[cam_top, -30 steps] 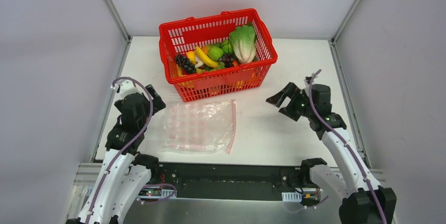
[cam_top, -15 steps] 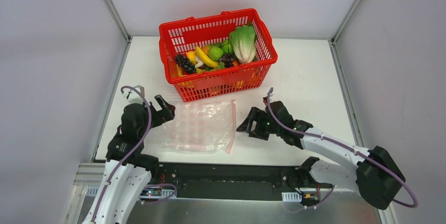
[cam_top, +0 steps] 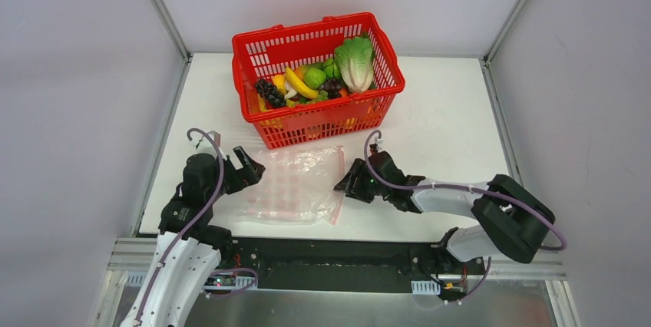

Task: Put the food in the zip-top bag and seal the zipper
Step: Pick up the zipper food storage bag at the center of the board.

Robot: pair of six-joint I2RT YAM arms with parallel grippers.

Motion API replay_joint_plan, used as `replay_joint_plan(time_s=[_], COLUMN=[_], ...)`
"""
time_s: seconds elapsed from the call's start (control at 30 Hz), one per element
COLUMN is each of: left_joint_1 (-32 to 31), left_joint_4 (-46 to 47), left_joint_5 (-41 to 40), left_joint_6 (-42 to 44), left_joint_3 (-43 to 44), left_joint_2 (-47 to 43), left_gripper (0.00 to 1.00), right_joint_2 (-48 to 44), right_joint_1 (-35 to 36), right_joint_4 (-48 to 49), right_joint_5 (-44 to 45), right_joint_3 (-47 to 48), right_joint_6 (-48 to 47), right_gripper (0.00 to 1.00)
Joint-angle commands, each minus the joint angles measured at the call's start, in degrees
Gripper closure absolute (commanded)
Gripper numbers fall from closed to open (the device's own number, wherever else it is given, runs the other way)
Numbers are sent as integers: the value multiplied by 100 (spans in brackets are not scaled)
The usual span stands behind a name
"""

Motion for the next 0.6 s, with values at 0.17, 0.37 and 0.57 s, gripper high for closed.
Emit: replay_joint_plan(time_s=[0.17, 0.37, 0.57], left_joint_1=[19, -409, -2096], left_joint_4=[348, 400, 530], left_joint_5=[832, 669, -246], left_joint_6=[-141, 15, 169], left_joint_3=[-133, 28, 371], left_joint_2=[219, 342, 908], left_gripper=[17, 19, 20], right_joint_2=[746, -24, -1053], right_joint_1=[90, 152, 153], right_joint_4=[965, 1271, -60], right_joint_5=[379, 584, 890], right_joint_3=[109, -364, -193], right_joint_6=[222, 144, -382], right_gripper=[96, 100, 100])
